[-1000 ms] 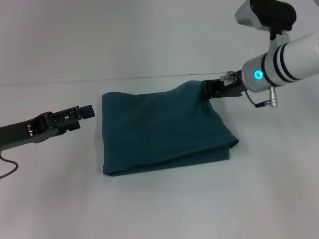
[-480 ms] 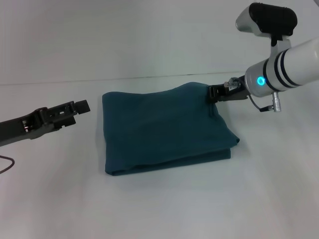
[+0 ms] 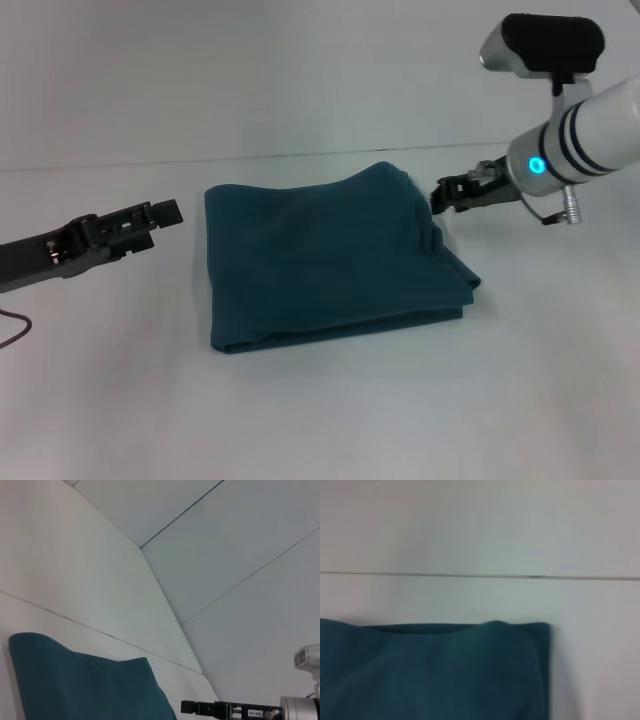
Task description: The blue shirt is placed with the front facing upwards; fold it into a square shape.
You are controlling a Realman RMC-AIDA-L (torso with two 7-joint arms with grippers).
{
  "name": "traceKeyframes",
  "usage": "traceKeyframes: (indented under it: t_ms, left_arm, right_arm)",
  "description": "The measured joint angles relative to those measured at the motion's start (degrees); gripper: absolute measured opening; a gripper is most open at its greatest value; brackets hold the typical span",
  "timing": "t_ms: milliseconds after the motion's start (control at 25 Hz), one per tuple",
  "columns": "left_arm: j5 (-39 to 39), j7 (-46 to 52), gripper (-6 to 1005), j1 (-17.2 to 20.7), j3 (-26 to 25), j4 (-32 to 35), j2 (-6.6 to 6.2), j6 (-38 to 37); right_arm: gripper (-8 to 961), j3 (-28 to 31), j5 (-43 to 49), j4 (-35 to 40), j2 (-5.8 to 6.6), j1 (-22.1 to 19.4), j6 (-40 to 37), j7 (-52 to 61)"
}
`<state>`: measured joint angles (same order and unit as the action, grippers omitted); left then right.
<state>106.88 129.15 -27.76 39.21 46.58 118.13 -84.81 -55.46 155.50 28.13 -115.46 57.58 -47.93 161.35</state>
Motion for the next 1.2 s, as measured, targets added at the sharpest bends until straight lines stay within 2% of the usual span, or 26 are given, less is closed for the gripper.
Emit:
traceKeyframes:
  t_ms: [80, 280, 560, 880, 1040, 1200]
  left_arm:
    - [0.0, -0.01, 950, -0.18, 0.0, 0.0, 0.04, 0.01]
    - [0.0, 0.01, 950, -0.5, 0.0, -0.06, 0.09, -0.04]
    - [0.0, 0.24, 950, -0.08, -0.01, -0.09, 0.08, -0.33]
    - [0.0, 0.35, 950, 0.42, -0.9, -0.09, -0.08, -0.58]
    - [0.0, 0.36, 950, 0.43, -0.89, -0.09, 0.01, -0.5]
    - [0.0, 0.31, 950, 0.16, -0.89, -0.09, 0.1, -0.58]
  right_arm:
    - [231, 0.29, 1.55, 0.14, 0.29, -0.21, 0.01, 1.44]
    - [442, 2.2, 0.04, 2.22, 1.01, -0.53, -2.07, 1.8]
    - [437, 5.79, -16.1, 4.23, 2.33, -2.89, -16.73, -8.46]
    - [432, 6.9, -27.18, 7.87, 3.88, -11.06, -33.73, -10.31]
    - [433, 6.92, -27.92, 7.7, 4.28, -13.79, -33.84, -10.2]
    - [434, 6.61, -23.21, 6.5, 3.83, -14.24, -28.86, -9.74]
